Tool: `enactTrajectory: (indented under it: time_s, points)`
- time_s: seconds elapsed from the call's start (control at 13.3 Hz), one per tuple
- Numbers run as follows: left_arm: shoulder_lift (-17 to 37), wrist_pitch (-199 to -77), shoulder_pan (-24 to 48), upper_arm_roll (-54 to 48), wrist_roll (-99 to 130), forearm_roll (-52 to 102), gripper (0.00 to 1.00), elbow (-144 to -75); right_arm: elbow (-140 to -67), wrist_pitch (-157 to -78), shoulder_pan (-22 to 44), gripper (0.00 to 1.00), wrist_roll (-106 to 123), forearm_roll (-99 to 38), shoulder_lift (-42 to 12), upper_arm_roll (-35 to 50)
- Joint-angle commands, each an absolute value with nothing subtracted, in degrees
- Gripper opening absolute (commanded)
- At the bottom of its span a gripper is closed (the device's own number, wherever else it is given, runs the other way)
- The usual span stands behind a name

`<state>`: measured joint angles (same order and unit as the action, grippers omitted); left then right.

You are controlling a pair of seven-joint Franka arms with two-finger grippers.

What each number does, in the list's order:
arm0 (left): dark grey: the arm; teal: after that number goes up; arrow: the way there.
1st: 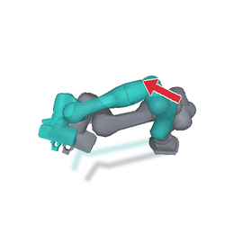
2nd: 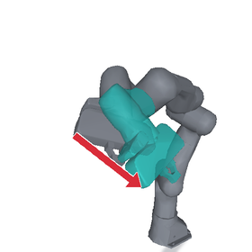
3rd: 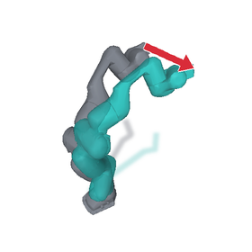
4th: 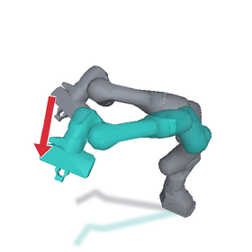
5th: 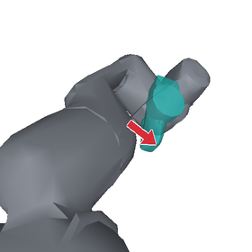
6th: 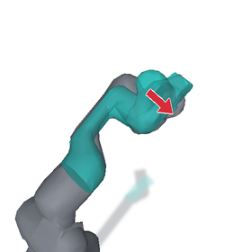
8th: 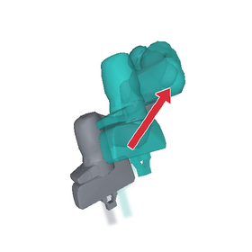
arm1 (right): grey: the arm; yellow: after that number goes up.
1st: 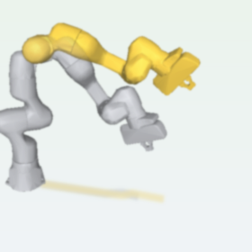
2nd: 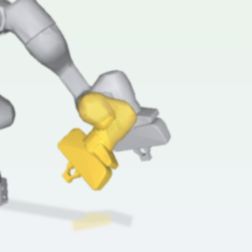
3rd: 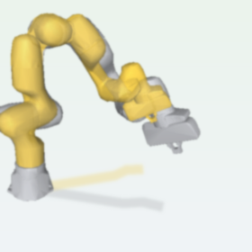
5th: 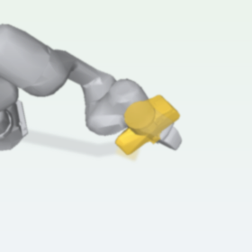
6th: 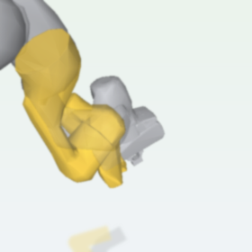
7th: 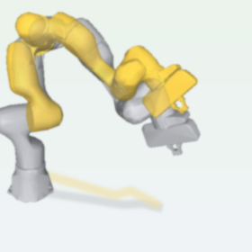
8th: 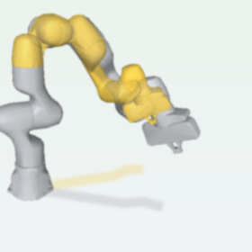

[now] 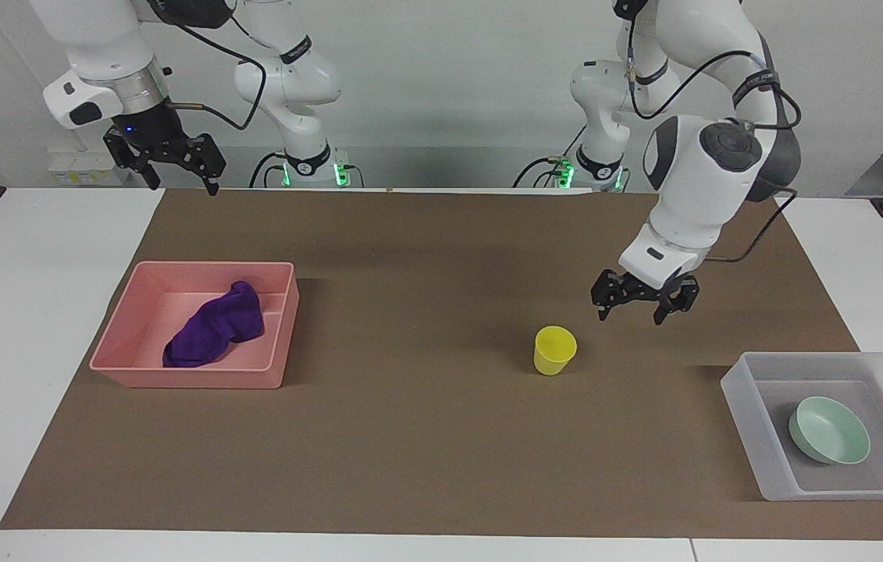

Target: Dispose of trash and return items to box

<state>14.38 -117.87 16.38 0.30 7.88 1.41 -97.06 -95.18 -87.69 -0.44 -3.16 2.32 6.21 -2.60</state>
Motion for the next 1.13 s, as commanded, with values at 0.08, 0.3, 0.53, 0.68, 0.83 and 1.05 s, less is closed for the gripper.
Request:
enactTrajectory:
  time_s: [0.08, 0.3, 0.53, 0.68, 0.83, 1.05]
  points:
    - [16.5, -125.1, 19.4, 1.1, 11.4, 1.2, 1.0, -101.5, -95.8, -87.0, -1.4, 1.0, -3.0, 1.2, 6.9, -2.3]
    - [18.2, -129.4, 21.1, 1.0, 13.0, 1.1, 1.0, -104.7, -95.8, -87.0, -1.4, 1.0, -3.0, 1.2, 6.9, -2.3]
    - [18.4, -135.4, 21.8, 1.0, 13.2, 1.2, 0.52, -108.9, -95.8, -87.0, -1.4, 1.0, -3.0, 1.2, 6.9, -2.3]
    - [18.4, -135.8, 21.8, 1.0, 12.7, 1.2, 0.0, -109.4, -95.9, -87.0, -1.5, 1.0, -3.0, 1.2, 6.9, -2.3]
    - [18.3, -135.4, 21.8, 1.0, 12.7, 1.2, 0.0, -109.2, -95.9, -87.0, -1.4, 1.0, -3.0, 1.2, 7.0, -2.3]
    - [15.9, -134.2, 21.5, 1.1, 12.9, 1.2, 0.0, -109.0, -95.9, -87.0, -1.5, 1.0, -3.0, 1.2, 6.9, -2.3]
